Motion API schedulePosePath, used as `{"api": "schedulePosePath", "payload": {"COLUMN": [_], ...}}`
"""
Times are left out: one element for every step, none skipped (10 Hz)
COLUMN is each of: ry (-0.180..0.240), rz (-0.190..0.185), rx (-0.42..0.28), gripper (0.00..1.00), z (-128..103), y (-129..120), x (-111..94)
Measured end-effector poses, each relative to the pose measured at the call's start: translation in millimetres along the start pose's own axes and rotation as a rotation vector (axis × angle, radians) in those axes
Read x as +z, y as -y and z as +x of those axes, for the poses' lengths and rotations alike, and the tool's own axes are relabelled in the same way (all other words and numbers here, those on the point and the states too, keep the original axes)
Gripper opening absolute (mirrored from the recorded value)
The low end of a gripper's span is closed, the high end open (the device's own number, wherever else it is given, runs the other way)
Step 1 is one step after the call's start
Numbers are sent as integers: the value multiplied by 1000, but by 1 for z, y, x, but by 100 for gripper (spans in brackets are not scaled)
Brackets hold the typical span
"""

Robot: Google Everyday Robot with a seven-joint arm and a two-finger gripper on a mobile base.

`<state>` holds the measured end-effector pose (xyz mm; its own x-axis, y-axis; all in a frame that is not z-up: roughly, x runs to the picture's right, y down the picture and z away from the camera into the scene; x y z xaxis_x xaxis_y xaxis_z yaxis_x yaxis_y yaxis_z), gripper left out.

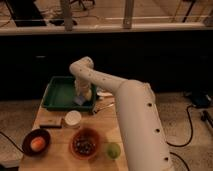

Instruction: Wipe tray with sponge

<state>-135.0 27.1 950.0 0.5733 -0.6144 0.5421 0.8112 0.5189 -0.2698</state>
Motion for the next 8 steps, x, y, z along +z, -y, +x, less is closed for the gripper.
{"api": "schedulePosePath", "payload": {"ry": [-3, -6, 4, 18, 35, 59, 75, 81], "rz": [0, 1, 13, 23, 30, 38, 44, 44], "rx": [3, 0, -19, -46, -76, -116, -145, -157], "gripper": [5, 5, 5, 5, 5, 5, 5, 5], "z": [4, 7, 2, -8, -19, -36, -44, -48], "y": [5, 14, 28, 41, 48, 51, 48, 45], "x": [1, 3, 5, 7, 8, 7, 7, 6]}}
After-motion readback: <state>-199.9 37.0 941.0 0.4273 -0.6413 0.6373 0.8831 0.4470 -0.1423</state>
